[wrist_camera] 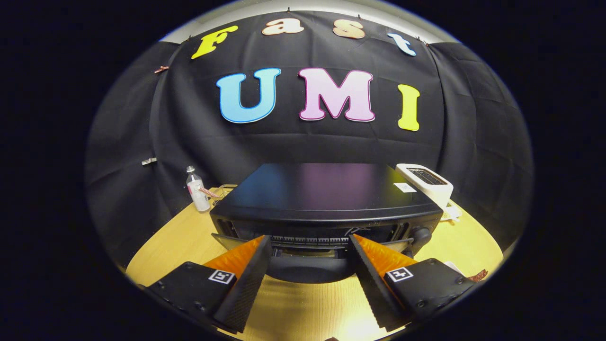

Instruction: Open the toaster oven, put the food inside, and close the toaster oven door.

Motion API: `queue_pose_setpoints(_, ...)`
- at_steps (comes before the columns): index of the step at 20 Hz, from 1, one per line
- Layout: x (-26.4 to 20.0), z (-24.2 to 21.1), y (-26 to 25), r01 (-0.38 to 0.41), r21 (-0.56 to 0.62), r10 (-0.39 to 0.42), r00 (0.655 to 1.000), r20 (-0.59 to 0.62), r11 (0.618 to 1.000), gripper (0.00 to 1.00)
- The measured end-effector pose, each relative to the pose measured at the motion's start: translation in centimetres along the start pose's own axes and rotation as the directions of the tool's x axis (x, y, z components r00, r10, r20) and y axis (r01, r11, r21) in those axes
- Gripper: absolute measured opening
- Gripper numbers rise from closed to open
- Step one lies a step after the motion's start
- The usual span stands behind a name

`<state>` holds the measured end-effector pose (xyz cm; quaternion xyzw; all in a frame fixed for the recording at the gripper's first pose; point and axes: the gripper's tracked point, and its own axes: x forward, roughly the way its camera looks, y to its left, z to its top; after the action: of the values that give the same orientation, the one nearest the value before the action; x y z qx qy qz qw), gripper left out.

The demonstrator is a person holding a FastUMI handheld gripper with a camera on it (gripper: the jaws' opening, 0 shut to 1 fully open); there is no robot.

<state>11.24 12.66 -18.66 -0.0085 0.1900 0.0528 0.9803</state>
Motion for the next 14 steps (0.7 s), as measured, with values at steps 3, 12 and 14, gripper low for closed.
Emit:
queue_pose_setpoints(3, -1.3, -1.2, 0.0, -0.004, 0.005, 0.004, 1.000, -0.010, 1.000, 0.99)
queue_pose_setpoints(12, -4.8, -6.1, 0.2, -0.026, -0.018, 0.025, 0.997, -0.071, 1.000, 0.98)
queue_pose_setpoints(14, -5.8, -7.8, 0.2, -0.034, -0.050, 0.029, 0.996, -0.089, 0.998, 0.98)
